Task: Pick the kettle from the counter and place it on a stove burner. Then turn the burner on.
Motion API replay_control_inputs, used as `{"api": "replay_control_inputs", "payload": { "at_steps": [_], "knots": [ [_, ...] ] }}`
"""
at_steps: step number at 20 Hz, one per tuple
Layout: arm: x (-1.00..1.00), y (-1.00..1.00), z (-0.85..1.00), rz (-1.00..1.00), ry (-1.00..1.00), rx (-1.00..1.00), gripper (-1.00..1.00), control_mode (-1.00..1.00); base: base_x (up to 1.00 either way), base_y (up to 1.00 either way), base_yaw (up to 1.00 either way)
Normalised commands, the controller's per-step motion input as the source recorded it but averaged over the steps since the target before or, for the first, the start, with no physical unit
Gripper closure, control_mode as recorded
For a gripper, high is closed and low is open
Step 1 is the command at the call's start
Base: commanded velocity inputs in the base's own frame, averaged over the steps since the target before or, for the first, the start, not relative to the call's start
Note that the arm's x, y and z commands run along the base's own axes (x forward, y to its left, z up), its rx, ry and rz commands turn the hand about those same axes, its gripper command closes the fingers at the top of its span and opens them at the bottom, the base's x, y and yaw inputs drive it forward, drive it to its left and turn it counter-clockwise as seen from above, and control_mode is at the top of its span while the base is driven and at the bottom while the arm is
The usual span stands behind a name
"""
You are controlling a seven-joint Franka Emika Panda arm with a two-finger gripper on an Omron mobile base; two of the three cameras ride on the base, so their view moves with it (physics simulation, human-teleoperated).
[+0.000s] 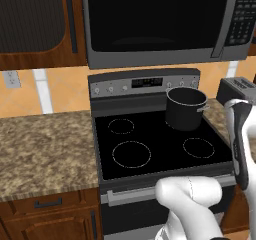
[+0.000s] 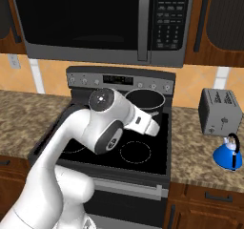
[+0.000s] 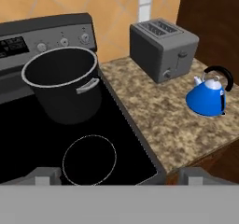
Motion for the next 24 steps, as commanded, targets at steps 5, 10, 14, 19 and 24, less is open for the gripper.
{"api": "replay_control_inputs", "payload": {
  "at_steps": [5, 10, 14, 19, 24],
  "knots": [
    [-0.02, -1.00, -0.01, -0.20, 0.00, 0.00, -1.00, -1.00, 0.00, 0.00, 0.00],
    [0.01, -1.00, 0.00, -0.17, 0.03, -0.02, -1.00, -1.00, 0.00, 0.00, 0.00],
    [0.18, -1.00, 0.00, -0.16, 0.19, -0.01, -1.00, -1.00, 0.00, 0.00, 0.00],
    [0.20, -1.00, -0.02, -0.09, 0.28, 0.03, -1.00, -1.00, 0.00, 0.00, 0.00],
    [0.23, -1.00, -0.54, 0.15, 0.31, 0.09, -1.00, -1.00, 0.00, 0.00, 0.00]
  ]
}}
